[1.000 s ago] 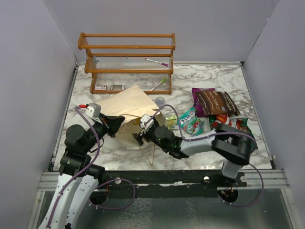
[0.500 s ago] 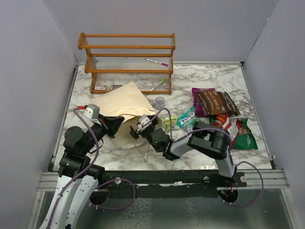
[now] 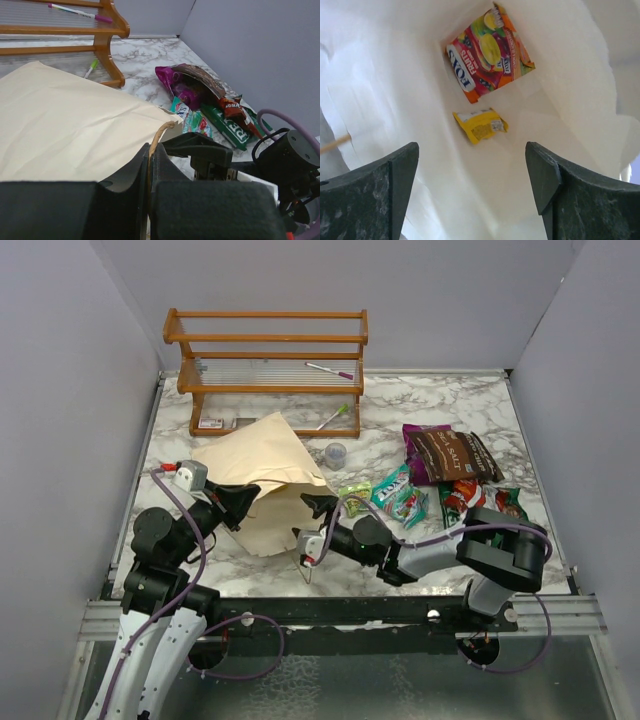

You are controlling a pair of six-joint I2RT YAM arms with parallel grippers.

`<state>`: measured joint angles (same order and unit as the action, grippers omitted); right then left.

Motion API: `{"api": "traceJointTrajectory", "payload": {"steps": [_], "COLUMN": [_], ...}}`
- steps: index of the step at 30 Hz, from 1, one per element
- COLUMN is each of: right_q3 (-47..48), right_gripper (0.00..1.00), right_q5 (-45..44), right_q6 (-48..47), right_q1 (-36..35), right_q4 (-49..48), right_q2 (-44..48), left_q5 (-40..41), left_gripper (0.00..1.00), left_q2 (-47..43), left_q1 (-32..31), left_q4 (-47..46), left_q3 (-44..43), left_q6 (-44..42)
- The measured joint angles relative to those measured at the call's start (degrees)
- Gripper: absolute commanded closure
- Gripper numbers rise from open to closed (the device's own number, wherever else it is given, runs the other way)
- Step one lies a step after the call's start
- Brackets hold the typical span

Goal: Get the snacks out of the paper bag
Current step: Take out the snack from the paper bag.

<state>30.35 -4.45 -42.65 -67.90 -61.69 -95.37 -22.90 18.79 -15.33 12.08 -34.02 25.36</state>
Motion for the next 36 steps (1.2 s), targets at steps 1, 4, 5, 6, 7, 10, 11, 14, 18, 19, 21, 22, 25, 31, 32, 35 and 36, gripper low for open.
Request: {"api": "traceJointTrajectory", "payload": {"steps": [1, 4, 5, 6, 7, 10, 11, 14, 18, 19, 21, 22, 25, 31, 32, 35, 36], "right_q3": [0.2, 3.3, 5.1, 7.8, 9.7, 16.2, 17.6, 21.6, 26.1, 28.0, 30.8, 31.9, 34.6, 39.7, 40.2, 41.5, 41.8], "right_gripper": [0.22, 0.25, 0.25, 0.25, 0.24, 0.24, 0.23, 0.22, 0.20, 0.20, 0.19, 0.19, 0.17, 0.15, 0.15, 0.15, 0.16], "right_q5": [0.2, 0.3, 0.3, 0.2, 0.2, -0.3, -0.4, -0.4, -0.4, -0.4, -0.5, -0.6, -0.6, -0.2, -0.2, -0.3, -0.4], "right_q6": [-2.8, -10.9, -13.0, -15.5, -17.1, -23.1, -24.4, -28.1, -30.4, -30.9, -31.9, -32.2, -32.8, -32.7, -32.7, -32.9, -32.9], "right_q1": [0.0, 0.0, 0.0, 0.0, 0.0, 0.0, 0.1, 0.5, 1.5, 1.9, 2.6, 3.0, 4.1, 5.8, 5.9, 5.9, 6.1], "right_q4": [1.3, 6.0, 7.7, 9.6, 10.4, 12.9, 14.1, 18.5, 23.3, 25.1, 28.1, 29.3, 33.9, 43.3, 43.4, 42.8, 42.3], "right_q2": [0.0, -1.6, -2.6, -4.3, -5.7, -11.2, -12.4, -15.5, -18.4, -19.3, -20.7, -21.2, -22.1, -23.3, -23.6, -25.5, -26.1], "left_q5": [0.0, 0.0, 0.0, 0.0, 0.0, 0.0, 0.0, 0.0, -0.1, -0.1, -0.1, -0.1, -0.1, -0.1, -0.1, -0.1, -0.1], "left_gripper": [1.00, 1.00, 1.00, 1.00, 1.00, 1.00, 1.00, 1.00, 1.00, 1.00, 1.00, 1.00, 1.00, 1.00, 1.00, 1.00, 1.00], "left_q2": [0.0, 0.0, 0.0, 0.0, -0.1, -0.2, -0.2, -0.3, -0.5, -0.5, -0.5, -0.6, -0.6, -0.8, -0.9, -1.0, -1.0], "left_q1": [0.0, 0.0, 0.0, 0.0, 0.0, 0.0, 0.0, 0.0, 0.0, 0.0, 0.0, 0.0, 0.0, 0.0, 0.0, 0.0, 0.0], "left_q4": [0.0, 0.0, 0.0, 0.0, 0.0, 0.0, 0.0, 0.0, 0.0, 0.0, 0.0, 0.0, 0.0, 0.0, 0.0, 0.0, 0.0], "left_q3": [0.0, 0.0, 0.0, 0.0, 0.0, 0.0, 0.0, 0.0, 0.0, 0.0, 0.0, 0.0, 0.0, 0.0, 0.0, 0.0, 0.0], "left_q6": [0.0, 0.0, 0.0, 0.0, 0.0, 0.0, 0.0, 0.0, 0.0, 0.0, 0.0, 0.0, 0.0, 0.0, 0.0, 0.0, 0.0]}}
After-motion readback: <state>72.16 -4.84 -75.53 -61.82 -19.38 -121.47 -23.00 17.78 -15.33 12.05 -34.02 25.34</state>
